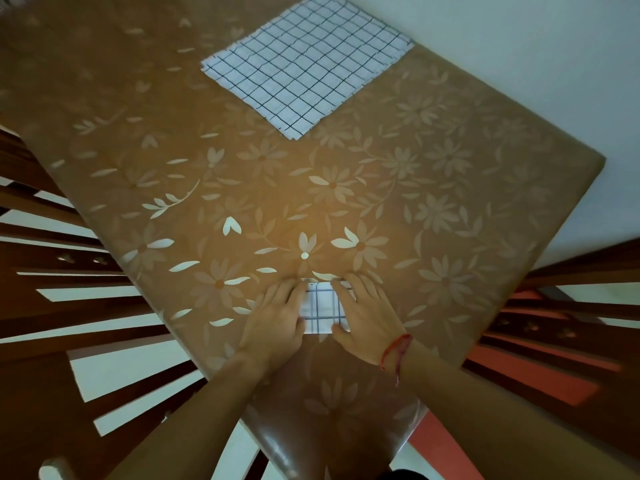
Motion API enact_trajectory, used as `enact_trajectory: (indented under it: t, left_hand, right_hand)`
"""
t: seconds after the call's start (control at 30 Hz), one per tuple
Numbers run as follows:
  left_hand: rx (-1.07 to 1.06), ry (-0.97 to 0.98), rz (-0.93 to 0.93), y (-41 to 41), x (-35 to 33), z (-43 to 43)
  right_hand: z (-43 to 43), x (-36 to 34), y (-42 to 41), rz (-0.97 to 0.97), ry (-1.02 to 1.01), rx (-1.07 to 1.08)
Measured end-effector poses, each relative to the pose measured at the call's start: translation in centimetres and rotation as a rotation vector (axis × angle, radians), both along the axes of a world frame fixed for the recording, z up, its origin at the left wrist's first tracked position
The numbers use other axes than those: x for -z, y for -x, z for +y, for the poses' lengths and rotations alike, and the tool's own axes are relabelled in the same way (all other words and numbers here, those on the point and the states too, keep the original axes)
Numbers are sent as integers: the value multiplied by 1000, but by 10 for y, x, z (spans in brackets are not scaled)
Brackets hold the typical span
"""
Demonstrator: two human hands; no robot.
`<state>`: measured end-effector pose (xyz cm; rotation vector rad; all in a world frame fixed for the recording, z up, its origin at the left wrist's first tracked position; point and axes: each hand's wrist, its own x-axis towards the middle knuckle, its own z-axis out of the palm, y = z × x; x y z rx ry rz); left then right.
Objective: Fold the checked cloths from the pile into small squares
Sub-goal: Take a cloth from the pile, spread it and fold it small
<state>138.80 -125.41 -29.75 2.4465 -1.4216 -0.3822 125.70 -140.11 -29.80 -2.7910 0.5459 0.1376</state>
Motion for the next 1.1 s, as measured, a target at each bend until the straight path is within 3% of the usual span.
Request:
enact_trajectory:
  t: [0.23, 0.43, 0.8, 1.0, 1.1]
  left_hand:
    - [-57, -169, 94, -10, -1, -20]
    - [-188, -73, 229, 0, -8, -19]
    - [-600, 133, 786, 4, -38, -17]
    - [-701, 214, 1004, 12, -49, -34]
    - [-700, 173, 1063, 23, -52, -51]
  right_hand:
    - [-13, -7, -17, 61, -71, 38]
    - [-21, -7, -17, 104, -169, 156]
    - [-31, -36, 4, -11, -760, 536]
    - [-38, -54, 36, -117, -1054, 818]
    - [-41, -58, 58, -205, -1105, 931]
